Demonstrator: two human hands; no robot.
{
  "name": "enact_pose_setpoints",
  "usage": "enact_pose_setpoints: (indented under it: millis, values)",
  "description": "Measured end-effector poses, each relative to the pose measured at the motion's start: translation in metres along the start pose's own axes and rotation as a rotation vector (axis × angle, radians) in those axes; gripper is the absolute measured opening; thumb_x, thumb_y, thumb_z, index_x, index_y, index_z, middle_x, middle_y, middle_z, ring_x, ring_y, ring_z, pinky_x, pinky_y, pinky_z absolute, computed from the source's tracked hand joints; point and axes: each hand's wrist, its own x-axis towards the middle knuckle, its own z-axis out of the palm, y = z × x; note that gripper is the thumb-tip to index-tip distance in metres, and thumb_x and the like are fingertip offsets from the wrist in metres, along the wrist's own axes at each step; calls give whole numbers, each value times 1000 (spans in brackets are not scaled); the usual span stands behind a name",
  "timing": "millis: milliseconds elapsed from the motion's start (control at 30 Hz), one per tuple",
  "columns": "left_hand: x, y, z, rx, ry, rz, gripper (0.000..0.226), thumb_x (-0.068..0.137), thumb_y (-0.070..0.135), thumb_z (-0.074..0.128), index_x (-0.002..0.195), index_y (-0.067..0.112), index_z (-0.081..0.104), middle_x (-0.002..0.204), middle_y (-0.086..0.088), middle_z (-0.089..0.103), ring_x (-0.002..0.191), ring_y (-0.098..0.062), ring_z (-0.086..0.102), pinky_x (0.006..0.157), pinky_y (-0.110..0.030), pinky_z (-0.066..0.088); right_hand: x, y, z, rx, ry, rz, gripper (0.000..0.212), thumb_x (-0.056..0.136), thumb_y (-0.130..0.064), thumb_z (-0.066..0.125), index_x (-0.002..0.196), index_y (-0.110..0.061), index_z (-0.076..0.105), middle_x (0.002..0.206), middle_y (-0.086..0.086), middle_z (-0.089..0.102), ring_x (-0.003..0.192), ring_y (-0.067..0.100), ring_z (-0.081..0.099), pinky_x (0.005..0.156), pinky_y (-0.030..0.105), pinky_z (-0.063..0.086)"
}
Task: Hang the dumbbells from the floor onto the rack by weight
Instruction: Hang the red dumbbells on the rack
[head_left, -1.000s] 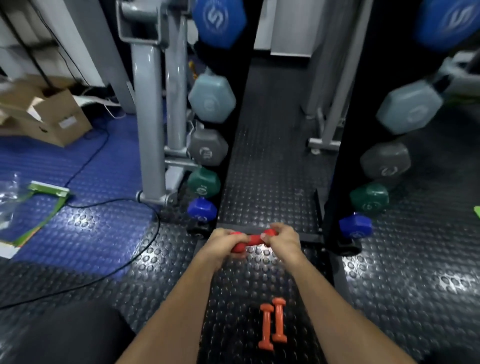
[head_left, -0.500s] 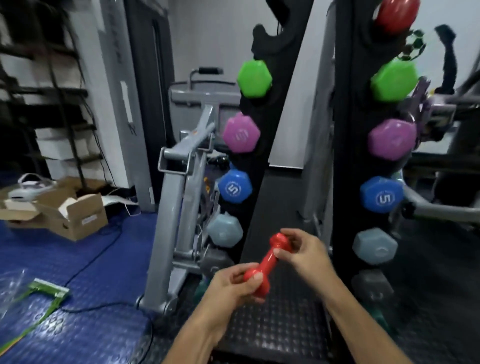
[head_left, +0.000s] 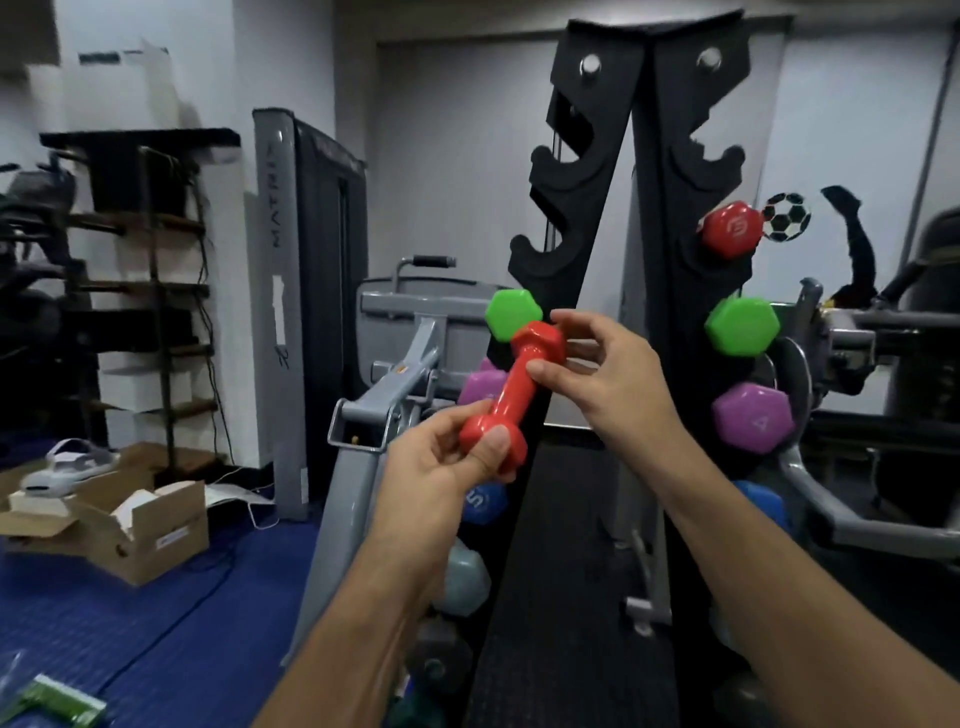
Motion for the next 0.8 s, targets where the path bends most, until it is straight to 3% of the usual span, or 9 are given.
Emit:
enact_pose_setpoints:
  millis: [167, 300, 433, 567, 667, 800]
  values:
    - [24, 35, 11, 6, 49, 92, 29, 91, 11, 69, 119, 6, 70, 101, -14, 78, 87, -20, 75, 73, -23, 59, 32, -27, -7, -33, 78, -66, 48, 82, -24, 87, 125, -20, 67, 114, -6, 71, 106, 7, 67, 92, 23, 56]
    - [56, 65, 17, 66, 138, 140, 27, 89, 18, 72, 113, 4, 71, 93, -12, 79, 80, -25, 75, 75, -33, 62, 59, -16, -16, -142, 309, 48, 51, 86, -25, 82, 133, -17, 63, 122, 2, 67, 107, 17, 66, 99, 37, 55]
    - [112, 101, 25, 166, 207, 155, 21, 91, 17, 73, 105, 2, 69, 87, -10, 74, 66, -14, 73, 61, -23, 59, 79, -5, -20, -204, 210, 261, 74, 90, -28, 78, 152, -7, 44, 145, 12, 57, 128, 29, 59, 109, 48, 49]
    - [170, 118, 34, 320, 193, 139, 31, 90, 23, 78, 107, -2, 69, 93, -17, 75, 78, -27, 77, 67, -33, 63, 90, -5, -10, -61, 173, 307, 59, 89, -20, 78, 143, -13, 58, 121, 7, 73, 105, 25, 71, 96, 50, 58]
    - [198, 116, 46, 431, 177, 140, 26, 87, 23, 81, 93, 3, 66, 93, -17, 73, 80, -28, 76, 69, -38, 65, 102, 13, -1, -85, 198, 290, 43, 83, -20, 77, 125, -22, 70, 100, 1, 77, 93, 25, 75, 85, 50, 63]
    - [221, 109, 59, 563, 194, 103, 45, 84, 33, 83, 105, -2, 66, 100, -17, 70, 76, -27, 74, 65, -43, 65, 93, -1, 0, -208, 224, 262, 38, 93, -15, 71, 130, -22, 68, 112, 0, 74, 100, 23, 71, 86, 34, 59]
